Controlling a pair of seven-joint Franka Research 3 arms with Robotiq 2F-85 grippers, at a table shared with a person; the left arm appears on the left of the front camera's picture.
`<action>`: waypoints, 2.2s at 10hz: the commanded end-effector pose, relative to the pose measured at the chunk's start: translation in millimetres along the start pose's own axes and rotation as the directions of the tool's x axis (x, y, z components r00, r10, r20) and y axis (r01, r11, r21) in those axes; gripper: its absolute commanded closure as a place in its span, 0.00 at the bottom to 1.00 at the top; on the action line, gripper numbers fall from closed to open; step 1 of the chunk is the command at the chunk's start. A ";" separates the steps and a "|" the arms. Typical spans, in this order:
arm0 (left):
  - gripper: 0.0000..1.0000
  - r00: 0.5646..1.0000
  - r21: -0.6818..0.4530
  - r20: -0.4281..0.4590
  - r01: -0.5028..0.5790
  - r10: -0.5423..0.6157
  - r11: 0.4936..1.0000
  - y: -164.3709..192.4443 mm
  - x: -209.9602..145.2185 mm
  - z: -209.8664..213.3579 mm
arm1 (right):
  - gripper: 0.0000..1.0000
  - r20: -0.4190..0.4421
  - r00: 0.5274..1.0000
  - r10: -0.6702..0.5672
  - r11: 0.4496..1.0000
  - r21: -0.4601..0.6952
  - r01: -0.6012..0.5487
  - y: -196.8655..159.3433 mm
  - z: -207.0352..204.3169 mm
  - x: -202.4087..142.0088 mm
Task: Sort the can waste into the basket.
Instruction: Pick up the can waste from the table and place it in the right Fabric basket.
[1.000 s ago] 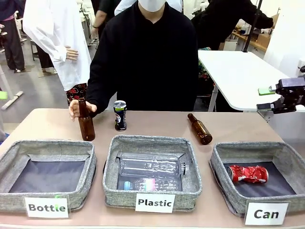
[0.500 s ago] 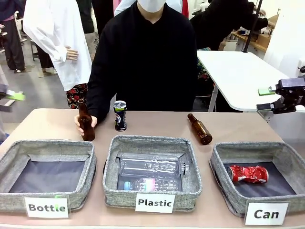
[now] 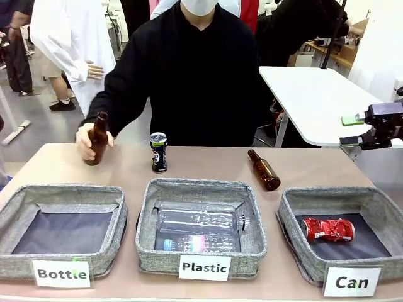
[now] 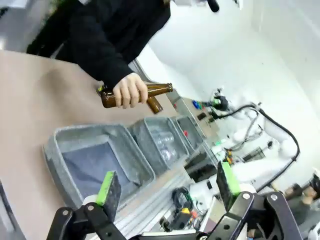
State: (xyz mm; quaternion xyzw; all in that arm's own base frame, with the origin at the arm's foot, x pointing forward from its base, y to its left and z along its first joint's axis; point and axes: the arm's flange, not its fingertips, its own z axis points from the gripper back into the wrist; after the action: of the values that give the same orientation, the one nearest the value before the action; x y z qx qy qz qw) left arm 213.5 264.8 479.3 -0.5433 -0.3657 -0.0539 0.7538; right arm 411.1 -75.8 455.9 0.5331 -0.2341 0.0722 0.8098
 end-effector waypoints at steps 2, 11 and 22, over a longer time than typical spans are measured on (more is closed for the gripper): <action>0.00 0.990 -0.005 -0.120 0.069 -0.069 0.998 13.7 19.6 -25.1 | 0.00 -0.004 1.000 0.015 1.000 0.002 -0.015 1.7 1.4 -0.8; 0.00 0.996 -0.028 0.085 0.009 -0.007 1.000 13.6 7.8 67.9 | 0.00 -0.004 1.000 0.015 1.000 0.002 -0.015 1.7 1.4 -0.8; 0.00 0.851 0.138 -0.207 0.514 -0.483 0.846 20.6 40.1 -230.0 | 0.00 -0.004 1.000 0.015 1.000 0.002 -0.015 1.7 1.4 -0.8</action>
State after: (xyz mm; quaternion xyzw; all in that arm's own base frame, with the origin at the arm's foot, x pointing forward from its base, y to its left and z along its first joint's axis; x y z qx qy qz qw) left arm 352.9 94.4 471.3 -0.3588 -0.4043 -0.2307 0.8090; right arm 411.2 -74.9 456.0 0.5329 -0.2336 0.0730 0.8100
